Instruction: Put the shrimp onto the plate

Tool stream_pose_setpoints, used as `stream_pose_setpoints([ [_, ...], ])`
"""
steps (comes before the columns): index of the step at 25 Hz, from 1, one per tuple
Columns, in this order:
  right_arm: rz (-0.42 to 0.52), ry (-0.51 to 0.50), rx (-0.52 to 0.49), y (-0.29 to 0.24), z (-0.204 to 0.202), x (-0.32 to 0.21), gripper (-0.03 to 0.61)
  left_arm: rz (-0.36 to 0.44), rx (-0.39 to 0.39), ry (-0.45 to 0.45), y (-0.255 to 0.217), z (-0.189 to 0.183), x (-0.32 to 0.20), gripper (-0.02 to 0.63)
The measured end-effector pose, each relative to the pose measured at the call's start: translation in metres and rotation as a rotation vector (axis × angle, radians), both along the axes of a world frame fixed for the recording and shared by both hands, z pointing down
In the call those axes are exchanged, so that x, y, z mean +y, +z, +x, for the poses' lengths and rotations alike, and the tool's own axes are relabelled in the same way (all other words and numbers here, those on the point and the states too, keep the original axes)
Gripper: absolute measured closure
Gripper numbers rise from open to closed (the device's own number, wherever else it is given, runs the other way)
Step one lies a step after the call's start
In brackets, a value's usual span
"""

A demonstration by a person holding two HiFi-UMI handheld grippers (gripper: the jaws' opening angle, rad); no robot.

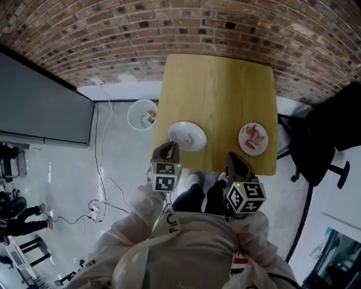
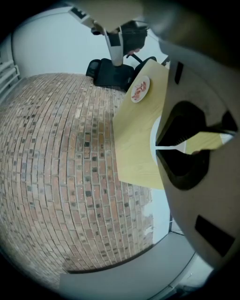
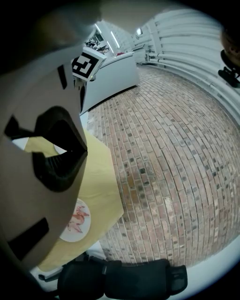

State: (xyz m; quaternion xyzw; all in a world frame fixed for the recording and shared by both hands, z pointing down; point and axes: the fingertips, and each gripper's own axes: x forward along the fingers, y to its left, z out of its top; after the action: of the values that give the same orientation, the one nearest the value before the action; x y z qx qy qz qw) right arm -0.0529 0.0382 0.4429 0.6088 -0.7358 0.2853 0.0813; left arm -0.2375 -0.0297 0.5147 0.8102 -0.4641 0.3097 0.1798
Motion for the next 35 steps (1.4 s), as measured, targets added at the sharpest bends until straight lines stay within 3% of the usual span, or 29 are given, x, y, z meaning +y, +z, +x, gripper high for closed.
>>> stream_pose_setpoints([
  [18, -0.040, -0.054, -0.003, 0.008, 0.004, -0.013, 0.555, -0.057, -0.016, -0.055, 0.015, 0.004, -0.005, 0.588],
  [35, -0.074, -0.039, -0.024, 0.024, 0.034, -0.020, 0.555, -0.141, -0.049, -0.014, 0.046, 0.036, -0.020, 0.586],
])
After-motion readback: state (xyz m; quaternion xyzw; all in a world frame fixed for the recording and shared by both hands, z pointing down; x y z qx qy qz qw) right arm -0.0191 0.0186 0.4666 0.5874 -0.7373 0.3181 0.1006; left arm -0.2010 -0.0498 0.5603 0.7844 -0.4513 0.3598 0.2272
